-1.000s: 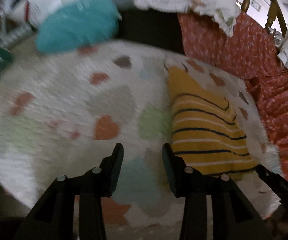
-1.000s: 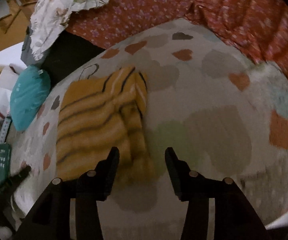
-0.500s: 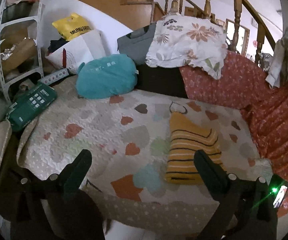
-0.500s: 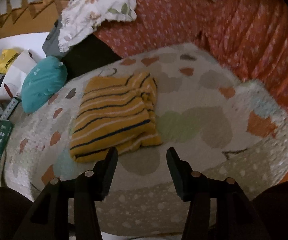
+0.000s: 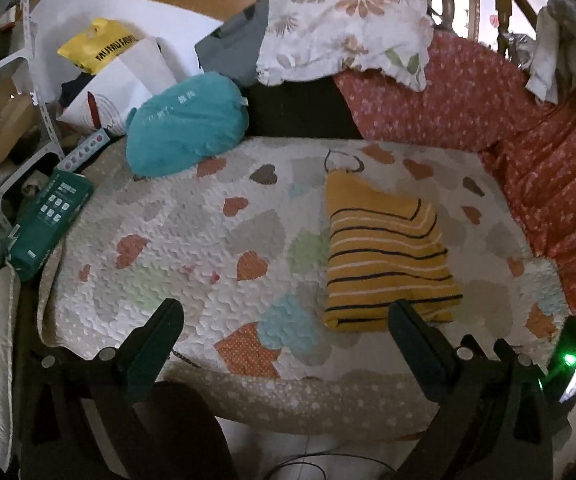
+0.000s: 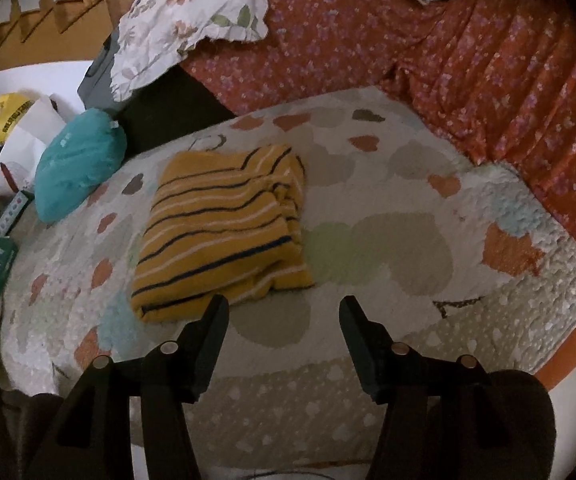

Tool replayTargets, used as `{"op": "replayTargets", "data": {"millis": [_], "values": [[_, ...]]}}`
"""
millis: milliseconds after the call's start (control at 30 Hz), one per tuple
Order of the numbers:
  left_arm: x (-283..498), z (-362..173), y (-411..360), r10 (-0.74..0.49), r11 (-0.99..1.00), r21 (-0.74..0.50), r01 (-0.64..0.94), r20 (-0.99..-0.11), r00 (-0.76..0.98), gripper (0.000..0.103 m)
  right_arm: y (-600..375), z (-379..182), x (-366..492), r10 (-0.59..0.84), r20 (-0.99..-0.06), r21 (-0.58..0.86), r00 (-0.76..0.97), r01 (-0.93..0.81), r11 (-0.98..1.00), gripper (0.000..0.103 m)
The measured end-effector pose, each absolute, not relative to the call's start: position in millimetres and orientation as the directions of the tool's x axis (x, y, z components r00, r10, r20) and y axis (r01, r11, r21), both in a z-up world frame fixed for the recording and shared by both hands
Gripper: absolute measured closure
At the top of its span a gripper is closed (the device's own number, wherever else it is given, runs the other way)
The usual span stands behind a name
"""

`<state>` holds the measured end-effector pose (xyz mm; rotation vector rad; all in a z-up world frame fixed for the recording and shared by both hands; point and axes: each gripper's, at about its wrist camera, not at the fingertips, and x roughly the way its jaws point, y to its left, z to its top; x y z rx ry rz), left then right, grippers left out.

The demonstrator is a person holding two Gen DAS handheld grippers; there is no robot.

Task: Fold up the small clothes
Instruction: 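Open both grippers and lift them away from the folded sweater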

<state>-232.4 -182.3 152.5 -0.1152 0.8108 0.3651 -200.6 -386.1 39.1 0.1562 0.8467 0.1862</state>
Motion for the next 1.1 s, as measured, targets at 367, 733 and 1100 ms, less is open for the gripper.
{"op": "replayTargets", "data": {"millis": [367, 733, 1100], "values": [[-193, 120, -165, 0.191, 0.94, -0.017, -0.341, -0.802, 0.566, 0.001, -388, 44, -185, 0.222, -0.778, 0.217, 0.588, -0.081, 0.973, 0.04], [-189, 109, -150, 0.164, 0.936, -0.048, -0.349, -0.818, 0.552, 0.001, -371, 37, -179, 0.216, -0.803, 0.192, 0.555, -0.102, 0.976, 0.039], [-206, 114, -147, 0.163, 0.927, -0.066, -0.368, -0.814, 0.558, 0.001, -363, 45, -194, 0.227, -0.791, 0.189, 0.568, -0.126, 0.974, 0.039]]}}
